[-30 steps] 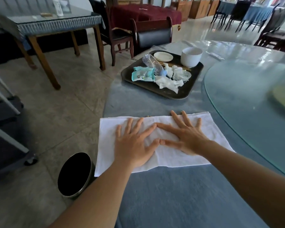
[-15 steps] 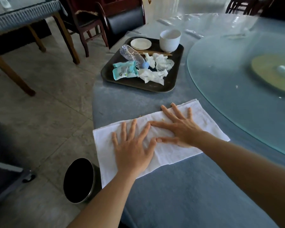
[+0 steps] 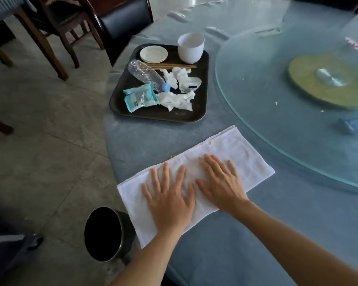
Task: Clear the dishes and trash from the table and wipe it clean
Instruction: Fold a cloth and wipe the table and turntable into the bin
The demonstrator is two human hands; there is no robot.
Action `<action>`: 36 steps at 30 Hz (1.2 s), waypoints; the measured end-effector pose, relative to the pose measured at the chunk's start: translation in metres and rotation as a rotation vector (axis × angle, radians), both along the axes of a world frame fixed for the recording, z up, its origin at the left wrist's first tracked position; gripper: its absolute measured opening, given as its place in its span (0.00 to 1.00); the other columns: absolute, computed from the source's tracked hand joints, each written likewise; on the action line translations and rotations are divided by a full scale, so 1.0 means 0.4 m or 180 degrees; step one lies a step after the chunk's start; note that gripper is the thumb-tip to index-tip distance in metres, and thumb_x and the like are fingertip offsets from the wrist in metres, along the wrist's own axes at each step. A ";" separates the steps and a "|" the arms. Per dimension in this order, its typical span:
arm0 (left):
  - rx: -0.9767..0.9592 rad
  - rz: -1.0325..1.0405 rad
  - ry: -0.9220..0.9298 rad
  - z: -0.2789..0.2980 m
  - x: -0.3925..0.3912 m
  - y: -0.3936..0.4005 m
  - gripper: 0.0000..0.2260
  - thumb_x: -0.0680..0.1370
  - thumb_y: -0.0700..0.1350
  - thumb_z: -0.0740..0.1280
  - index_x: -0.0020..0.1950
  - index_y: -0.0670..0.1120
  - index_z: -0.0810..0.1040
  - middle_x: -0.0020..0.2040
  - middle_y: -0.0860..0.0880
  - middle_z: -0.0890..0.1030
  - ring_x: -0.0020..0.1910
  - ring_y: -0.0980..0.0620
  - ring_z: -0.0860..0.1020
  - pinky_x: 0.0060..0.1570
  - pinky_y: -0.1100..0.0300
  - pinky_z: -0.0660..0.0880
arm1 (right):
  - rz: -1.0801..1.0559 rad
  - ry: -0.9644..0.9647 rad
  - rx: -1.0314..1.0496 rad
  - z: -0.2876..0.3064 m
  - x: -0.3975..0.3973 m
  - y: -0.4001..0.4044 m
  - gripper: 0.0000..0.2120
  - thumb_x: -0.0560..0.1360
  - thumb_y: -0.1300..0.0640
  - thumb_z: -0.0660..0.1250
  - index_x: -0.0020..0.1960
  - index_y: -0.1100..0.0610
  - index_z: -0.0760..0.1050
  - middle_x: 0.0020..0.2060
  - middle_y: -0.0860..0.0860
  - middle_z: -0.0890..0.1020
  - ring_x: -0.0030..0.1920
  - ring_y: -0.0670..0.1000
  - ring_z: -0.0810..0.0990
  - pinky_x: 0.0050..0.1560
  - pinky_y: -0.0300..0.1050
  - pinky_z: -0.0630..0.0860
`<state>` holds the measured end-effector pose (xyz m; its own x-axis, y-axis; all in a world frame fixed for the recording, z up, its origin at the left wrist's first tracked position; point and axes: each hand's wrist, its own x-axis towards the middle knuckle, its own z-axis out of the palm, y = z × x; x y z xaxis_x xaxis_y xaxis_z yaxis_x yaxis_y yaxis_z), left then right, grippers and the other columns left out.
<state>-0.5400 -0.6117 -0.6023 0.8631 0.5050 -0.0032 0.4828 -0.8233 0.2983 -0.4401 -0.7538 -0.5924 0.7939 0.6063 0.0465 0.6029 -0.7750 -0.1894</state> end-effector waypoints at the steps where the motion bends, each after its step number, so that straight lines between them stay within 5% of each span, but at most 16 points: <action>1: -0.0030 -0.0009 0.0008 0.001 -0.001 0.000 0.26 0.79 0.67 0.52 0.78 0.67 0.62 0.82 0.52 0.60 0.81 0.42 0.53 0.75 0.34 0.52 | -0.0051 0.0000 -0.0034 0.006 0.002 0.015 0.32 0.80 0.39 0.54 0.74 0.59 0.74 0.73 0.54 0.75 0.74 0.57 0.73 0.69 0.68 0.71; 5: -0.0167 -0.0192 -0.0052 0.011 -0.005 0.002 0.27 0.80 0.63 0.58 0.79 0.63 0.62 0.82 0.49 0.60 0.81 0.38 0.55 0.74 0.31 0.51 | -0.0426 0.0236 -0.0269 0.017 0.019 0.102 0.32 0.81 0.42 0.51 0.76 0.60 0.71 0.76 0.55 0.72 0.75 0.59 0.70 0.70 0.67 0.69; 9: -0.0408 -0.0468 0.0131 0.025 -0.012 0.029 0.30 0.80 0.65 0.52 0.81 0.58 0.60 0.81 0.46 0.60 0.80 0.37 0.56 0.73 0.31 0.51 | -0.0726 0.0256 -0.0135 0.041 0.022 0.191 0.30 0.82 0.48 0.51 0.82 0.55 0.60 0.80 0.54 0.64 0.78 0.59 0.66 0.73 0.63 0.67; 12: -0.0591 -0.0871 0.0351 0.026 -0.018 0.060 0.33 0.77 0.65 0.57 0.81 0.55 0.62 0.81 0.44 0.62 0.80 0.38 0.58 0.73 0.34 0.50 | -0.1718 0.0387 0.0132 0.068 -0.021 0.211 0.28 0.85 0.47 0.53 0.83 0.55 0.58 0.82 0.54 0.59 0.78 0.58 0.65 0.74 0.57 0.65; 16: -0.0985 -0.0938 0.0667 0.045 -0.011 0.086 0.37 0.70 0.63 0.60 0.80 0.56 0.63 0.81 0.43 0.61 0.82 0.41 0.47 0.74 0.36 0.46 | -0.2447 0.1023 -0.0016 0.091 -0.111 0.189 0.25 0.85 0.49 0.57 0.81 0.49 0.61 0.83 0.55 0.52 0.79 0.61 0.60 0.74 0.57 0.63; 20: -0.1401 -0.1323 0.1330 0.081 0.015 0.117 0.38 0.78 0.59 0.55 0.78 0.61 0.31 0.80 0.48 0.28 0.66 0.48 0.13 0.66 0.41 0.21 | -0.2097 0.1363 -0.0192 0.109 -0.127 0.223 0.23 0.86 0.43 0.53 0.78 0.29 0.54 0.83 0.58 0.48 0.82 0.62 0.47 0.77 0.60 0.55; 24: -0.1624 -0.1562 0.1759 0.107 0.028 0.146 0.38 0.80 0.61 0.54 0.77 0.61 0.27 0.74 0.51 0.20 0.69 0.44 0.16 0.57 0.44 0.14 | -0.2093 0.1446 -0.0274 0.125 -0.111 0.242 0.26 0.86 0.44 0.52 0.81 0.33 0.47 0.84 0.51 0.46 0.83 0.58 0.46 0.78 0.60 0.52; 30: -0.1570 -0.1791 0.2094 0.133 0.042 0.163 0.40 0.81 0.63 0.56 0.74 0.61 0.24 0.71 0.49 0.18 0.73 0.41 0.21 0.67 0.35 0.25 | -0.2862 0.1445 0.0416 0.102 -0.139 0.205 0.28 0.84 0.51 0.59 0.83 0.50 0.57 0.84 0.46 0.52 0.83 0.52 0.52 0.79 0.51 0.54; 33: -0.1380 -0.1906 0.2203 0.130 0.038 0.174 0.41 0.80 0.61 0.56 0.75 0.61 0.24 0.75 0.48 0.20 0.70 0.41 0.18 0.71 0.33 0.30 | -0.3011 0.1547 0.0441 0.089 -0.204 0.160 0.28 0.85 0.47 0.53 0.84 0.43 0.50 0.82 0.39 0.43 0.83 0.48 0.44 0.81 0.53 0.45; 36: -0.1154 -0.1897 0.2249 0.136 0.041 0.162 0.45 0.77 0.66 0.57 0.72 0.61 0.20 0.71 0.48 0.15 0.64 0.40 0.13 0.61 0.36 0.21 | -0.2944 0.1186 0.0069 0.055 -0.256 0.148 0.29 0.83 0.39 0.42 0.83 0.37 0.46 0.81 0.37 0.42 0.83 0.45 0.42 0.81 0.57 0.43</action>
<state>-0.5236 -0.5470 -0.5478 0.7159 -0.1442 -0.6832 0.1836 -0.9052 0.3833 -0.5427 -0.6944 -0.5704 0.9196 -0.2560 -0.2980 -0.3370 -0.9039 -0.2634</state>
